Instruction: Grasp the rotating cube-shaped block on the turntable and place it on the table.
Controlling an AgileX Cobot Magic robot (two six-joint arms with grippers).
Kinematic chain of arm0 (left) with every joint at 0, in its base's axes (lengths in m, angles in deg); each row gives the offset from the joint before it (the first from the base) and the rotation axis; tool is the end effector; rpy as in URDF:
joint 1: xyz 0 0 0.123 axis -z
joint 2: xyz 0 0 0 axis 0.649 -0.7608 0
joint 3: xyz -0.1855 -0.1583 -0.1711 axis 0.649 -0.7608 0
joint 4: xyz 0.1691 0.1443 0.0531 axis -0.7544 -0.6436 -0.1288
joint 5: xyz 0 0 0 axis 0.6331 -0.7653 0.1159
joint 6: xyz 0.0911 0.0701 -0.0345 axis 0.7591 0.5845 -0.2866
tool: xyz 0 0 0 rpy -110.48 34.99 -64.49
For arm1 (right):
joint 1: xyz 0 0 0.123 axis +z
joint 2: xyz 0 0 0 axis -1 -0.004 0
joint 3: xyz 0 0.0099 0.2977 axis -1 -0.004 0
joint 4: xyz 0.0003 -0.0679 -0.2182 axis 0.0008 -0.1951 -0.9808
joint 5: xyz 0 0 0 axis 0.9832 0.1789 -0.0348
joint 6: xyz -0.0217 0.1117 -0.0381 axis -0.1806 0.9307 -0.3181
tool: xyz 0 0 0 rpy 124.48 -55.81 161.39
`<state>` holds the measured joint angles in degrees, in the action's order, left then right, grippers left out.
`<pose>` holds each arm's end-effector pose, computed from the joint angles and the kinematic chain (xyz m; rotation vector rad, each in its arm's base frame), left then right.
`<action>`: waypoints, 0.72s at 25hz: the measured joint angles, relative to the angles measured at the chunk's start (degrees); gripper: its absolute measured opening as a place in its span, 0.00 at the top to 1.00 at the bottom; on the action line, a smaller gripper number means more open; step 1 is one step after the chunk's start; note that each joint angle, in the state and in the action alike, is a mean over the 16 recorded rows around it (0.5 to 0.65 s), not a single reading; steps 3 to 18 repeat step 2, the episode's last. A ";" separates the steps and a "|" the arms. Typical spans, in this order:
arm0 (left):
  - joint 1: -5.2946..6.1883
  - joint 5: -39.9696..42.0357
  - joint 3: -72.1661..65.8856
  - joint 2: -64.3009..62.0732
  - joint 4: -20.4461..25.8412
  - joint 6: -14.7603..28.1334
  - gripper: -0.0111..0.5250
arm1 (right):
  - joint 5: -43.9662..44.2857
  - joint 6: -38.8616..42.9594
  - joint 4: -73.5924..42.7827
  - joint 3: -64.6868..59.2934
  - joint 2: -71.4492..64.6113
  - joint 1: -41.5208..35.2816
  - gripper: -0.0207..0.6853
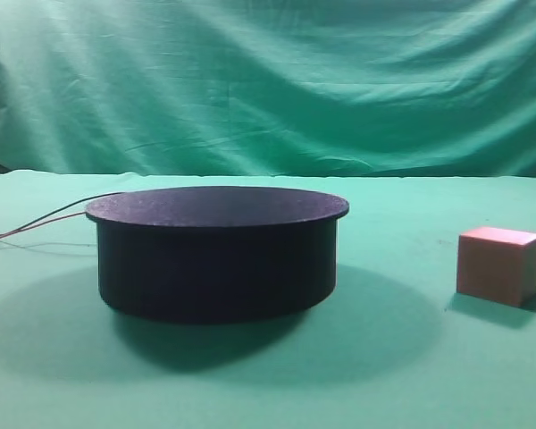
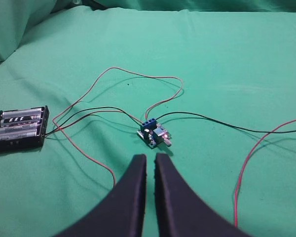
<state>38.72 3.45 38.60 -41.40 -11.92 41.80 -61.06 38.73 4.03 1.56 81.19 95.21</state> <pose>0.0436 0.0052 0.1647 -0.0444 1.8514 0.0558 0.0440 -0.0006 0.1628 -0.0359 1.8731 0.0467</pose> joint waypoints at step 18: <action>0.00 0.00 0.00 0.00 0.00 0.00 0.98 | 0.00 0.00 0.00 0.00 0.00 0.00 0.90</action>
